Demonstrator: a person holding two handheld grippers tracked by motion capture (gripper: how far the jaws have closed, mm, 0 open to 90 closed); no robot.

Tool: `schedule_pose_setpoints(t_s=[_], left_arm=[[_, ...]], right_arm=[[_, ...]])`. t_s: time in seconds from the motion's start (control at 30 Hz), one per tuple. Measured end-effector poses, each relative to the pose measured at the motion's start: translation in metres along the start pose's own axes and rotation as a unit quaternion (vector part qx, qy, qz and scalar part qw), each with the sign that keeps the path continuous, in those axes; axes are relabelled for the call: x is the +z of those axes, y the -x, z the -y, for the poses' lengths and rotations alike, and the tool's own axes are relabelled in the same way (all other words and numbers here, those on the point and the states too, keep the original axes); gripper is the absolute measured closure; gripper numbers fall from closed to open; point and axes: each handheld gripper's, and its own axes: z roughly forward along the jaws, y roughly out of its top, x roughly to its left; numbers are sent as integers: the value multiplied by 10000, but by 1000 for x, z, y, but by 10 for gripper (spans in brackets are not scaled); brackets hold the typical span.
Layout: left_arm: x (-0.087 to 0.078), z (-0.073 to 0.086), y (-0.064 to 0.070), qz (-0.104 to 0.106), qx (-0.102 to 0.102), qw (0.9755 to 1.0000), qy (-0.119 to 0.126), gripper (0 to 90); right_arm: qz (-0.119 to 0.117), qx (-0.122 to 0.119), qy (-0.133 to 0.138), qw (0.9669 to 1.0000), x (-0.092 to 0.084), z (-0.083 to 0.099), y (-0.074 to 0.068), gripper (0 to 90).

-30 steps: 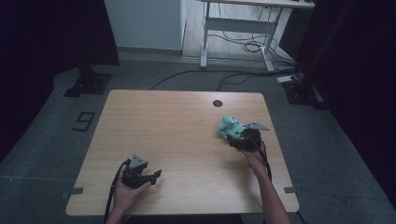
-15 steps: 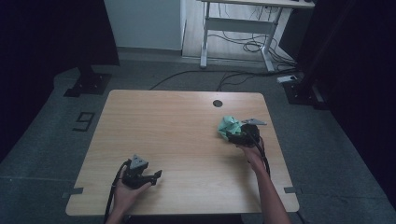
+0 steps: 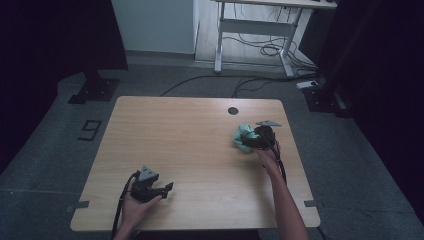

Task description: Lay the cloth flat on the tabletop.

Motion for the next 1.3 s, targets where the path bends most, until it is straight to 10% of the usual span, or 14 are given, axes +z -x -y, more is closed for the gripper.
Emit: schedule_pose_setpoints(t_s=[0.43, 0.67, 1.3], left_arm=[[1, 1, -1, 32, -30, 10000, -15, 298], [1, 1, -1, 42, -8, 10000, -42, 298], [2, 1, -1, 14, 9, 10000, -46, 310]], right_arm=[[206, 115, -331, 9992, 32, 2, 3, 140], [96, 122, -466, 9988, 48, 14, -2, 421], [-296, -78, -217, 9993, 20, 17, 3, 709]])
